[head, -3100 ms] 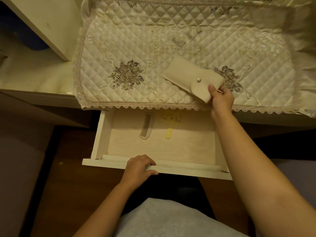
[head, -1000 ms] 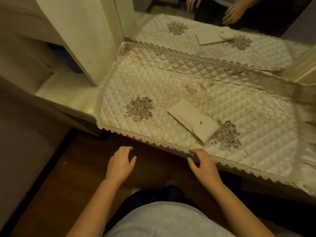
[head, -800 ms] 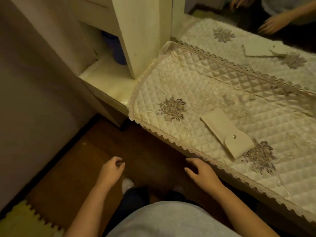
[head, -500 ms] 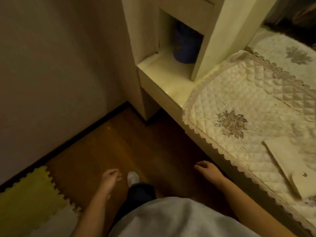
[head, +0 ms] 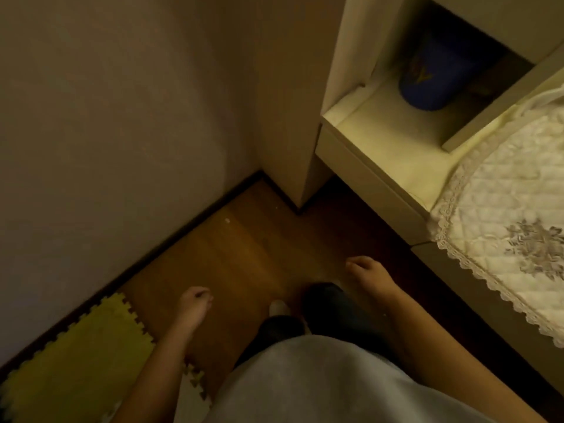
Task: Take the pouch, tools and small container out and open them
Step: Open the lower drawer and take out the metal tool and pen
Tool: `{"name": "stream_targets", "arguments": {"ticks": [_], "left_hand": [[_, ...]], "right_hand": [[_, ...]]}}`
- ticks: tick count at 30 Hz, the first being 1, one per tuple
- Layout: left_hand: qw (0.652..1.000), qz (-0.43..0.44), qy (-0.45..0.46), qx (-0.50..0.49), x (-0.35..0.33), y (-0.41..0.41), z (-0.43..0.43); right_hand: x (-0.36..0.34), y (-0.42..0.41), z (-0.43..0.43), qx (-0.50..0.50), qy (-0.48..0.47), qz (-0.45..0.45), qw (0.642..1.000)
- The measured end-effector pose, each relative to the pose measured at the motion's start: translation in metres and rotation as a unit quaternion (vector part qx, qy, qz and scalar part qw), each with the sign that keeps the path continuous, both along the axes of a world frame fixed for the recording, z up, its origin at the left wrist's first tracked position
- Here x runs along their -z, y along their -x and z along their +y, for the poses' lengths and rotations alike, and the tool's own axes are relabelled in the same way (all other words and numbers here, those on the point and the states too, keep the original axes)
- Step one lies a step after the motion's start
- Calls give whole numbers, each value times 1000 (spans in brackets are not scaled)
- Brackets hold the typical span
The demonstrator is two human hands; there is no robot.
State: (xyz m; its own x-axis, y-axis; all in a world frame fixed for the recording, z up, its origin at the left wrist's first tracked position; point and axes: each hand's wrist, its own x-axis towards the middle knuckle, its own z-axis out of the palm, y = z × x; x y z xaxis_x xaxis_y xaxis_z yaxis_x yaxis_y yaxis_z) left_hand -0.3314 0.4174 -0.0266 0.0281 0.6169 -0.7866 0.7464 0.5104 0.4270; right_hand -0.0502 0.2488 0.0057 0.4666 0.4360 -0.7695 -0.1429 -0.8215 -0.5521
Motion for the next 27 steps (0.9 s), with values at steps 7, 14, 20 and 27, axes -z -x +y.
{"name": "stream_targets", "arguments": {"ticks": [7,14,20,27], "left_hand": [[972,-129,-29,193,-25,-155,52],[932,-216,37,288,-37,-271,65],[935,-237,111,238,-5,-297,73],[924,-287,199,157,62,-329,67]], "right_hand": [[-29,-57,26,91,-128,-173,972],[-38,-116,55,161,-120,-345,917],[-26,-133,44,162,16,-406,899],[6,-132,52,177,87,-440,876]]}}
